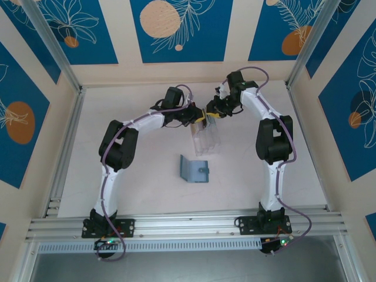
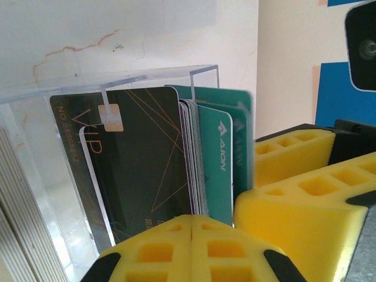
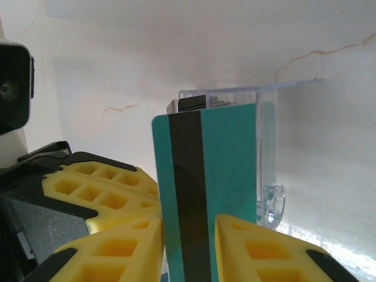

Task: Put the credit cards into the card holder
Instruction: Pick up the credit card from the storage box.

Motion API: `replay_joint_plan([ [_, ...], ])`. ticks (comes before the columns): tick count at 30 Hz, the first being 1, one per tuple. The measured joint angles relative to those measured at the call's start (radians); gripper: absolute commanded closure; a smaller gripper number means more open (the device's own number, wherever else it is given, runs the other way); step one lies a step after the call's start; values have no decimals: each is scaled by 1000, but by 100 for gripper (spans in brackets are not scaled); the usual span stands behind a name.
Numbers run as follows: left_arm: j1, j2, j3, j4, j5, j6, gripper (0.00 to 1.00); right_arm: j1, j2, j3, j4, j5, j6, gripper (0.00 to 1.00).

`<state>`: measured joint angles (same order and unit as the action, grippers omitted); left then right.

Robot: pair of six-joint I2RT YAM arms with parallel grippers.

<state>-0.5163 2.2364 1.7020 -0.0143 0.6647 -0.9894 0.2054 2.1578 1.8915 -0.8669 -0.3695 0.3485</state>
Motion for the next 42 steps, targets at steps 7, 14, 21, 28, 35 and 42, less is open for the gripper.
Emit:
replay_joint_plan([
  [7, 0, 0, 3, -3, 0, 0, 98, 3, 3, 1, 4, -13, 0, 72],
  [14, -1, 0, 12, -5, 0, 0, 98, 4, 3, 4, 4, -16, 0, 78],
  [21, -1, 0, 12, -9, 0, 1, 98, 3, 3, 8, 3, -16, 0, 82],
  [28, -1, 0, 12, -9, 0, 2, 98, 2, 0, 8, 3, -8, 0, 87],
  [35, -1, 0, 25, -34, -1, 5, 98, 2, -21, 8, -2, 45, -1, 91],
  [42, -2, 0, 85, -93, -11, 47, 98, -3, -39, 8, -23, 123, -8, 98],
])
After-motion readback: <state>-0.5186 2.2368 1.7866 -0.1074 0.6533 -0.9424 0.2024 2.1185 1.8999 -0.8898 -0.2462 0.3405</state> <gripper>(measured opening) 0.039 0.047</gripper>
